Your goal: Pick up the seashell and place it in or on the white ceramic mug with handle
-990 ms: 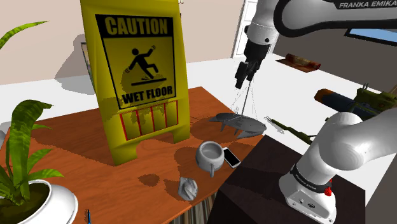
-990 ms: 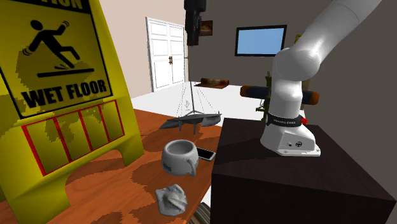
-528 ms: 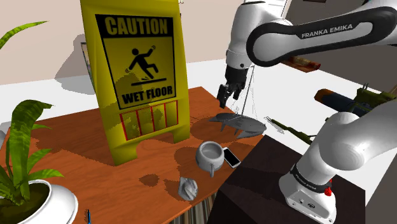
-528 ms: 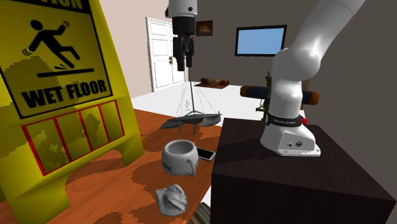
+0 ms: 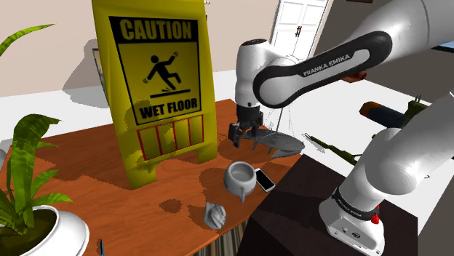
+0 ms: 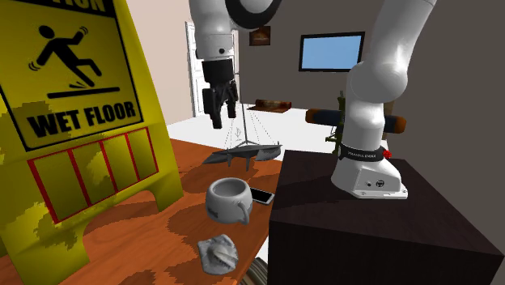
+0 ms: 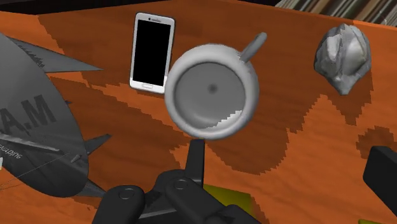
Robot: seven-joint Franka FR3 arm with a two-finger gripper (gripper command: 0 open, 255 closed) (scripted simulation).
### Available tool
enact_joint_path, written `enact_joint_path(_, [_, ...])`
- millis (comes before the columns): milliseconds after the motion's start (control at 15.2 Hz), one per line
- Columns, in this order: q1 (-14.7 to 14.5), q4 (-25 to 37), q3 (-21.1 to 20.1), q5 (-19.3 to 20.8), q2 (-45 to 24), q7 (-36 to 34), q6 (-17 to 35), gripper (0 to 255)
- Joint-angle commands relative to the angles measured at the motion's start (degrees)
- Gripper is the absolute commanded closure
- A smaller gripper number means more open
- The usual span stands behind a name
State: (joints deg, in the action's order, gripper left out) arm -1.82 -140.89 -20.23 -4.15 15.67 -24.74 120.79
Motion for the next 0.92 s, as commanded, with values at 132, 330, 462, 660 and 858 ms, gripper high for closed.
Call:
enact_joint_path(132, [-0.20, 2.21, -2.88, 1.58, -8.84, -6.72, 3.97, 0])
enact_joint_path(330, [-0.63, 4.45, -4.21, 3.75, -15.99, -11.82, 6.72, 0])
enact_joint_path(462, [-1.21, 6.29, -4.63, 5.47, -20.90, -15.24, 8.28, 0])
enact_joint_path(660, [-2.70, 9.53, -4.47, 8.09, -28.29, -20.13, 10.19, 0])
enact_joint_path(858, [-4.76, 13.36, -3.60, 10.29, -35.58, -24.43, 11.59, 0])
